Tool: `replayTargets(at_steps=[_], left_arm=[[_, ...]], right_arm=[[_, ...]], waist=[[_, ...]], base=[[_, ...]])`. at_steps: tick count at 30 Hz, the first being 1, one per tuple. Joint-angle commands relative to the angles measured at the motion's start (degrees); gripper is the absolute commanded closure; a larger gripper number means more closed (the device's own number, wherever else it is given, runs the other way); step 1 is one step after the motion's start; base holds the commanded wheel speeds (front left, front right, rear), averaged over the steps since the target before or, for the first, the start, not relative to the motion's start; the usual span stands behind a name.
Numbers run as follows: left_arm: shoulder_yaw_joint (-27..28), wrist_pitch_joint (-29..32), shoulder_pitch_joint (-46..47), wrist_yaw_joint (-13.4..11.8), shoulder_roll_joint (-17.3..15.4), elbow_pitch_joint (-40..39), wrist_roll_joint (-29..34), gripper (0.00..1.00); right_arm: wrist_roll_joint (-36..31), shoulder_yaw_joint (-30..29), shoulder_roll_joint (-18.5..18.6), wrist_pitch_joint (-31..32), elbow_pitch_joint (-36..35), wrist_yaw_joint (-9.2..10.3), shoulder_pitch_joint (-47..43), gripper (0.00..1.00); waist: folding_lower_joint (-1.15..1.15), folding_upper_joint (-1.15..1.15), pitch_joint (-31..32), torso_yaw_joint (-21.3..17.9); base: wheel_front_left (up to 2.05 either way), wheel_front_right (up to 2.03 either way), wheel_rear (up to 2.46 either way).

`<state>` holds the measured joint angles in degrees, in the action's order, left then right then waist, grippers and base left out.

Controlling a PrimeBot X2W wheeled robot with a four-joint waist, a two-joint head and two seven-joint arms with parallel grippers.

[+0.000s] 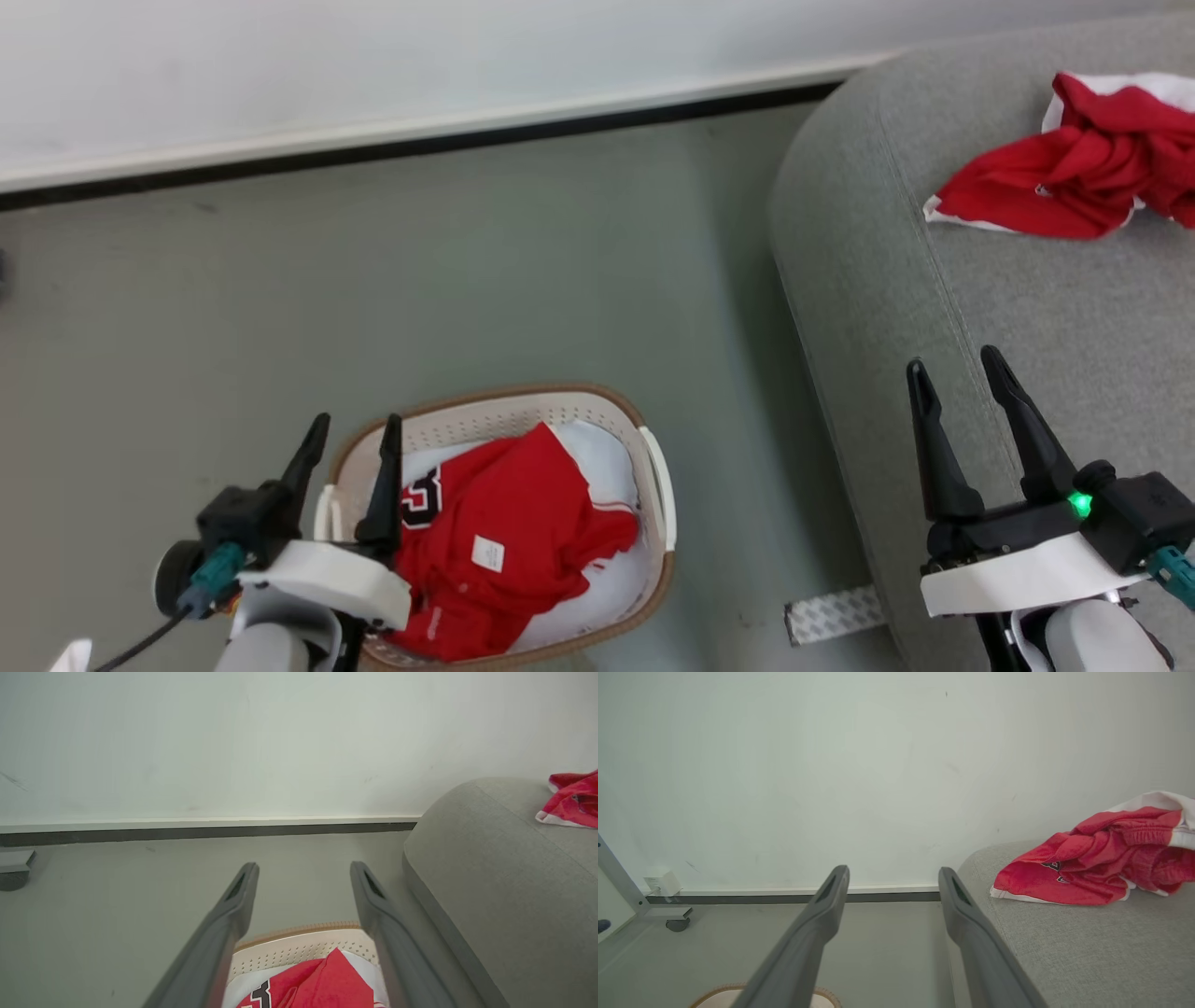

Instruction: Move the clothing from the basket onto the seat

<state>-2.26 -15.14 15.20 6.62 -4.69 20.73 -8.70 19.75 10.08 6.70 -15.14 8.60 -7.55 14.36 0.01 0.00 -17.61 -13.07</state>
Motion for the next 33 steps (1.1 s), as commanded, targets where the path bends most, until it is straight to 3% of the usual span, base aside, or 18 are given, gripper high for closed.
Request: replayTargets(at_steps=[1, 16, 26, 33], left_arm=[[-0.47, -0.01, 1.73, 0.31, -1.18, 1.68, 0.65, 0.0], [-10.7, 5.25, 14.87, 0.86, -6.17, 22.48, 2.49, 0.0], [-20.77, 10.16, 24.82, 0.78, -8.56, 36.03, 0.31, 0.0], [-23.12, 14.05, 30.08, 0.78, -10.18, 44.7, -1.37, 0.0]], right_arm=[[0.17, 0.16, -0.43, 0.0, -0.29, 0.13, 1.28, 0.0], [-0.87, -0.94, -2.51, 0.0, -2.1, 0.13, 6.21, 0.0], [0.19, 0.31, -3.66, 0.0, -2.79, 0.13, 8.57, 0.0], [3.16, 1.49, -3.86, 0.0, -3.54, 0.13, 10.06, 0.0]], waist=[[-0.01, 0.0, -3.4, -2.26], [-0.01, 0.0, -12.21, -6.74], [-0.01, 0.0, -20.0, -10.49], [-0.01, 0.0, -25.25, -13.28]], base=[[0.0, 0.0, 0.0], [0.0, 0.0, 0.0], [0.0, 0.0, 0.0], [0.0, 0.0, 0.0]])
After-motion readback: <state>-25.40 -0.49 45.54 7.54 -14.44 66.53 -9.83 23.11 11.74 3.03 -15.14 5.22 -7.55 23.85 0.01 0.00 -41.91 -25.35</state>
